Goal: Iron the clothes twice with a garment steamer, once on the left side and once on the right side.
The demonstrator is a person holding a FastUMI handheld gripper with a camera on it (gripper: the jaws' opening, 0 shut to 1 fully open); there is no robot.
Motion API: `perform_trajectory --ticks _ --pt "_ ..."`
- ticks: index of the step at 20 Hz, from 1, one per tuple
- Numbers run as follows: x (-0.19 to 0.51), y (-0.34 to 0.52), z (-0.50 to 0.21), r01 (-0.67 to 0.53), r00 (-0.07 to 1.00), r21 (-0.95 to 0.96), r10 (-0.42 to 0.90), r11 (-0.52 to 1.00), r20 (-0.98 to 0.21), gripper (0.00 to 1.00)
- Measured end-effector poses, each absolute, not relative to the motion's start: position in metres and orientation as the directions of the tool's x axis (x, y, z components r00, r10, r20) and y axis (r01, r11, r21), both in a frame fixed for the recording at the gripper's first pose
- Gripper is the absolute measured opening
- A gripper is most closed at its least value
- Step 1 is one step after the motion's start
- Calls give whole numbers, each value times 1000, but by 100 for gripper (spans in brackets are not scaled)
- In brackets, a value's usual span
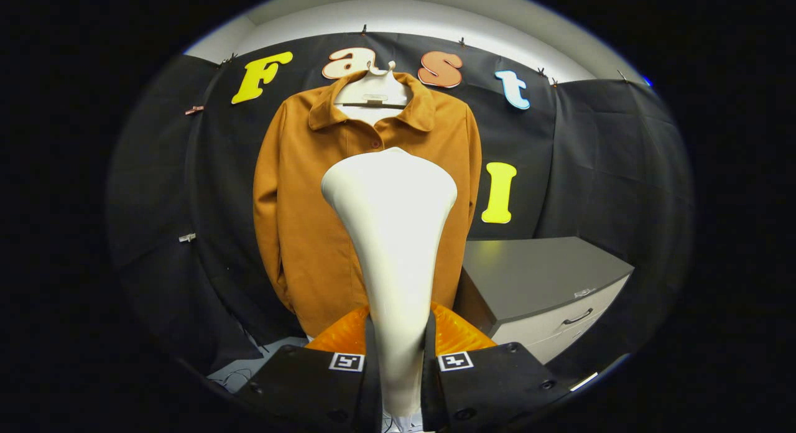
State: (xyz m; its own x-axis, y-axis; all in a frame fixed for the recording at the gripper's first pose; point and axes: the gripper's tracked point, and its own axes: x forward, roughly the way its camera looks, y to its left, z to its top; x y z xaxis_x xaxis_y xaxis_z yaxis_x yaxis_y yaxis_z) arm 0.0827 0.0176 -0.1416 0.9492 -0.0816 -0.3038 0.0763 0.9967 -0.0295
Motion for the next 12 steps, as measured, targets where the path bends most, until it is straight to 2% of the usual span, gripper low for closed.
perform_trajectory --ticks 12 --pt "78 -6 -82 104 961 -16 -105 994 -256 28"
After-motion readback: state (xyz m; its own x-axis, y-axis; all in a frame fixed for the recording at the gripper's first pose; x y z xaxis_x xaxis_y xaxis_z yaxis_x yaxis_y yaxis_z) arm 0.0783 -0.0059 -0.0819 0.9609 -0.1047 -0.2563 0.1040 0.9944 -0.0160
